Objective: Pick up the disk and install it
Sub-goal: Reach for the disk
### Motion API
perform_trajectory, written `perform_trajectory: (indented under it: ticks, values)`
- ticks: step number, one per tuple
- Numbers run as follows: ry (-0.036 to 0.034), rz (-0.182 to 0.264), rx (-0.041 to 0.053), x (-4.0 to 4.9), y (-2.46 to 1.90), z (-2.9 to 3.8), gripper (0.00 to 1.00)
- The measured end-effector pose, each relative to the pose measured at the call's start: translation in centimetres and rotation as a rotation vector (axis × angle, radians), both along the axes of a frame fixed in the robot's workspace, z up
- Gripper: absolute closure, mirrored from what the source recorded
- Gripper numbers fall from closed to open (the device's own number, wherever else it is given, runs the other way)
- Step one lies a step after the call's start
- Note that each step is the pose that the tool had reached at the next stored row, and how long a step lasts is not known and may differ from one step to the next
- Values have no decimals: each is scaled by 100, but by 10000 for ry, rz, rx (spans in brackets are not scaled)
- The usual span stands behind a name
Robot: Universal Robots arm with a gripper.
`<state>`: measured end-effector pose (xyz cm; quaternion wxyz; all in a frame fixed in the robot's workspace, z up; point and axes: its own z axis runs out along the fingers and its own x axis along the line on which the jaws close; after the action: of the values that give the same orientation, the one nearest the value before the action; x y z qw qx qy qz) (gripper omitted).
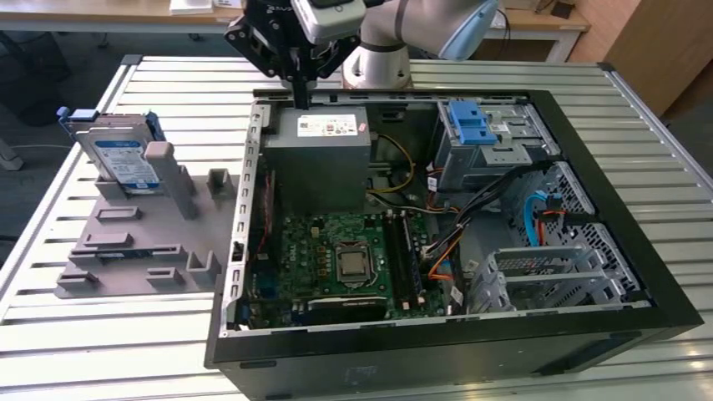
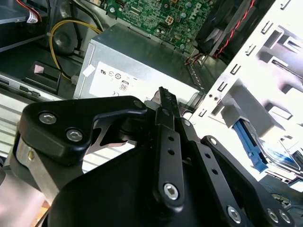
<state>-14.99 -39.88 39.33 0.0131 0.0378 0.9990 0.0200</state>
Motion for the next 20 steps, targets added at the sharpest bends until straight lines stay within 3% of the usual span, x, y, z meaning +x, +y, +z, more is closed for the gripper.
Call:
perform_trajectory:
  ticks: [3,8,15,20]
  values:
    - [0,0,-105,-2,1,0,89]
    - [19,-1,-116,-18,2,-1,89]
    - [341,2,-118,-48,3,-2,89]
    - [416,2,-115,-71,3,-5,89]
